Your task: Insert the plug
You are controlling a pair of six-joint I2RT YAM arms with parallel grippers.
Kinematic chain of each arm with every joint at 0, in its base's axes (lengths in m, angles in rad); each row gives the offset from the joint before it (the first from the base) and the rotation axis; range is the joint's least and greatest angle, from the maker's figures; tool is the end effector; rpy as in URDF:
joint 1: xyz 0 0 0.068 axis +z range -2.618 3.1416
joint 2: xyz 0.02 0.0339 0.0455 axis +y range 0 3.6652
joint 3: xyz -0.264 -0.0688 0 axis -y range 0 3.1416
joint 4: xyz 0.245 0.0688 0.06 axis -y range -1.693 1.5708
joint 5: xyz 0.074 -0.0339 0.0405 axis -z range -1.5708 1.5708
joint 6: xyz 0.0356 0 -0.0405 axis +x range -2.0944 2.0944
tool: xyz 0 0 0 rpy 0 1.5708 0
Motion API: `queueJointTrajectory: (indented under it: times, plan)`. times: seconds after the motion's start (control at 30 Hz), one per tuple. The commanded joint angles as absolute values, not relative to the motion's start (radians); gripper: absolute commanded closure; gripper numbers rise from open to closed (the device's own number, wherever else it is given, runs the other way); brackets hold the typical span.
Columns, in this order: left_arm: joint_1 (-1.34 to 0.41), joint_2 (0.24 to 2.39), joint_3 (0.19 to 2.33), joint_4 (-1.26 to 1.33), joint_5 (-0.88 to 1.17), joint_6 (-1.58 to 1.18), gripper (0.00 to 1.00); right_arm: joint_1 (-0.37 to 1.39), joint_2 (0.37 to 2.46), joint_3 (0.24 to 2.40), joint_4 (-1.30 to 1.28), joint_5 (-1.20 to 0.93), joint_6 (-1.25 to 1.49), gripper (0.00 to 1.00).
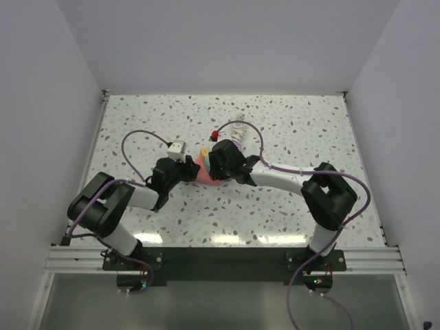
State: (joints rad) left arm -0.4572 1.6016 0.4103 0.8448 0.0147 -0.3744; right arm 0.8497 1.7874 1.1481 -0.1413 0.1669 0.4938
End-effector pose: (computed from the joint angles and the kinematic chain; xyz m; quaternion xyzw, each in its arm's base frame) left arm 0.2490 -0.1231 0.1348 0.0381 0.8175 -0.2376 0.5232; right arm 0.2597 0.2865 0.1965 -0.1312 0.9109 0.1785 0.3481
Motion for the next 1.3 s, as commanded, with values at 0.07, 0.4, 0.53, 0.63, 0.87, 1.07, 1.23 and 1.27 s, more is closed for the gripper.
queueJointTrajectory:
  times: [0.07,0.4,0.53,0.63,0.87,1.07,1.23,1.27]
  plan:
    - [-0.465,1.612,0.399,0.848,0.063,-0.357,0.54,0.85,1.894,1.089,-0.187,0.178,0.494,1.0]
    - [-0.466,1.614,0.402,0.844,0.061,-0.351,0.54,0.85,1.937,1.075,-0.166,0.152,0.508,1.0]
    - [-0.466,1.605,0.405,0.839,0.057,-0.345,0.53,0.853,1.922,1.08,-0.187,0.179,0.502,1.0]
    - [-0.466,1.582,0.411,0.813,0.038,-0.342,0.44,0.853,1.898,1.103,-0.224,0.225,0.486,1.0]
    - [-0.466,1.484,0.405,0.735,-0.035,-0.353,0.2,0.848,1.844,1.137,-0.256,0.288,0.454,1.0]
    - [-0.466,1.33,0.397,0.614,-0.167,-0.396,0.1,0.838,1.781,1.173,-0.239,0.284,0.416,0.79]
    - [-0.466,1.159,0.405,0.457,-0.275,-0.422,0.08,0.831,1.675,1.195,-0.203,0.276,0.359,0.52]
    - [-0.466,1.134,0.402,0.443,-0.281,-0.423,0.08,0.831,1.661,1.196,-0.199,0.278,0.35,0.46]
